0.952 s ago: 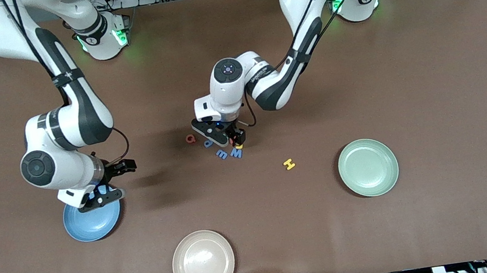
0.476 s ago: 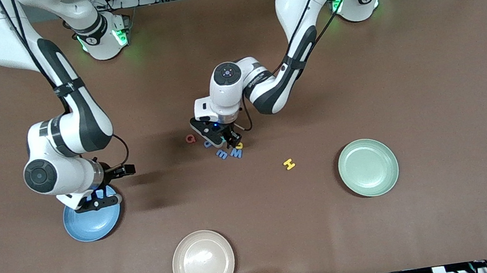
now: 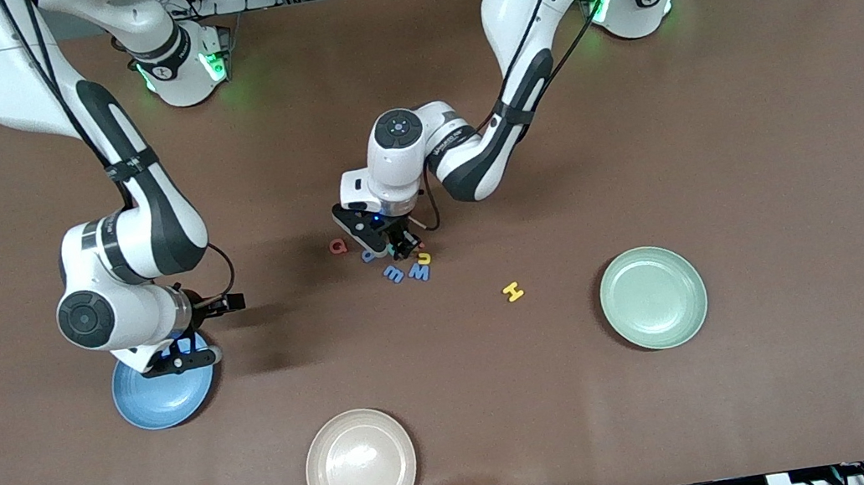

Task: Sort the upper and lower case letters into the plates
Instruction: 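Grasp the teal R with the left gripper while the right gripper approaches letters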

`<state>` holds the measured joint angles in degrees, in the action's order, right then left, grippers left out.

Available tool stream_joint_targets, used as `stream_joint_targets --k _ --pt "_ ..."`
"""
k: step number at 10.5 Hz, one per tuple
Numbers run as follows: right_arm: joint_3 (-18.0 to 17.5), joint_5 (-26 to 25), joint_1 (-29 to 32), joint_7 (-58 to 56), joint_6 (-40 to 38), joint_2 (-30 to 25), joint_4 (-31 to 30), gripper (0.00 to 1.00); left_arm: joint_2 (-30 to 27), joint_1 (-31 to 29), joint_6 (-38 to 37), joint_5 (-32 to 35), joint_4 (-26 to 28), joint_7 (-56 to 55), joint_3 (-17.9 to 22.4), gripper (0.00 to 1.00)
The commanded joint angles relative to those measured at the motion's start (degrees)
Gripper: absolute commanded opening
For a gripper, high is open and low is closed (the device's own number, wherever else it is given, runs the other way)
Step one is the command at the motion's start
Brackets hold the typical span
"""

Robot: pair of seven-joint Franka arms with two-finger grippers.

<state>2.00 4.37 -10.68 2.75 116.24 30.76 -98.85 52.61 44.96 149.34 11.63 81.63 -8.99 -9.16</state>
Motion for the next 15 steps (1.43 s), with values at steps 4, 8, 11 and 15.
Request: stream_joint_targets --k 4,8,11,15 --pt "-0.24 0.99 0.05 0.85 0.13 0.62 0.59 1.00 1.18 0.92 0.78 1.29 -1.39 1.43 1.34 0.50" --pt "-0.24 1.08 -0.30 0.85 0.13 0.97 0.59 1.00 0.74 0.91 0.69 1.46 -0.95 0.82 1.25 0.01" --pt "-0.24 1.08 -0.57 1.12 0.04 0.97 0.77 1.00 -0.49 0.13 -0.44 0.77 -0.07 0.64 1.08 0.00" --pt "-0.33 0.99 -6.00 1.03 0.13 0.79 1.03 1.00 -11.54 -5.31 -18.42 -3.54 -0.16 0.72 -1.29 0.00"
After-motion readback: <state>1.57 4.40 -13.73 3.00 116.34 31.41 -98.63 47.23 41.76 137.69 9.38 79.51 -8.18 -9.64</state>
